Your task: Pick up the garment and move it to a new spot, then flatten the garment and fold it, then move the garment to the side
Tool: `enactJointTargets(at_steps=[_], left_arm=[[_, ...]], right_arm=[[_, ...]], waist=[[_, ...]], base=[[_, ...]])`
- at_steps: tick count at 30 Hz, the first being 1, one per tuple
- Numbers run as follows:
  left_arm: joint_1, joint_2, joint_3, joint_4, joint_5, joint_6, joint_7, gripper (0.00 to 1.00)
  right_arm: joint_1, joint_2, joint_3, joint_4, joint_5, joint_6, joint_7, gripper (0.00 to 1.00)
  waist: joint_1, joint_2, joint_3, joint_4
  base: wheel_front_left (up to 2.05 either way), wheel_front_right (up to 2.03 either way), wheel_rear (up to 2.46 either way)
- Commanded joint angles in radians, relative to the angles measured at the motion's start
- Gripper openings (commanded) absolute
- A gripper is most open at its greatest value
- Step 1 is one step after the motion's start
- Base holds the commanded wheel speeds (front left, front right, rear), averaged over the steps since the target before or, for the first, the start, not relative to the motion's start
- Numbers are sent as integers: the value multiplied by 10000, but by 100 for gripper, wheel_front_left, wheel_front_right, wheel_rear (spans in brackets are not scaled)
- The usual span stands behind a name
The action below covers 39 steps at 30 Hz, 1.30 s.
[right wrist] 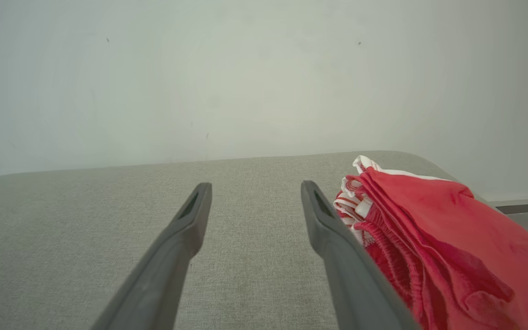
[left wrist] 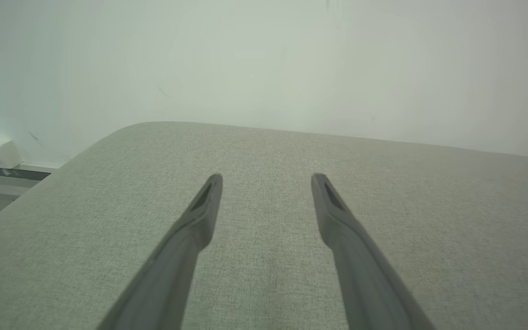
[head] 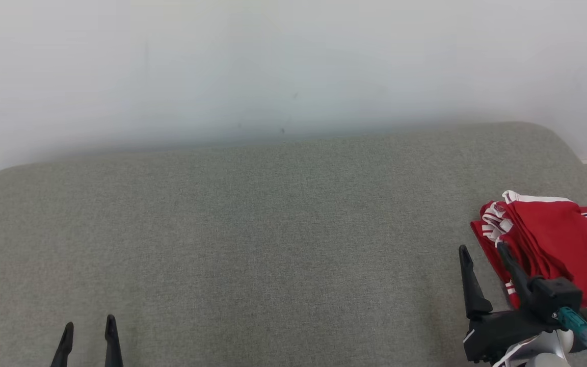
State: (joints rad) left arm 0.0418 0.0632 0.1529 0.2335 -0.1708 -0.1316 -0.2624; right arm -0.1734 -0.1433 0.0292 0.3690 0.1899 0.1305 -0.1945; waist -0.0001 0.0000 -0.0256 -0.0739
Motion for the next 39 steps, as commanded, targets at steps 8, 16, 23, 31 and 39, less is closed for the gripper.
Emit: enactJointTargets(at_steps=[8, 16, 23, 31, 39], left_arm=[[148, 30, -10, 110, -129, 23, -25, 100], [-13, 0, -62, 31, -140, 23, -25, 100], [-52, 24, 2, -15, -170, 23, -23, 100], [-21, 22, -19, 13, -152, 22, -25, 100], [-80, 44, -16, 62, -175, 22, -25, 100]], right_arm=[[289, 388, 213, 219, -93, -5, -171, 100], [233, 510, 281, 319, -76, -5, -264, 100], [189, 542, 315, 397, 12, -5, -266, 100], [182, 570, 406, 440, 19, -5, -219, 100], [92, 594, 512, 493, 107, -5, -227, 100]], waist=[[1, 0, -82, 22], [1, 0, -6, -17], [1, 0, 19, -67], [1, 0, 15, -91], [1, 0, 19, -56]], base=[[0, 0, 0], [0, 0, 0], [0, 0, 0], [0, 0, 0], [0, 0, 0]])
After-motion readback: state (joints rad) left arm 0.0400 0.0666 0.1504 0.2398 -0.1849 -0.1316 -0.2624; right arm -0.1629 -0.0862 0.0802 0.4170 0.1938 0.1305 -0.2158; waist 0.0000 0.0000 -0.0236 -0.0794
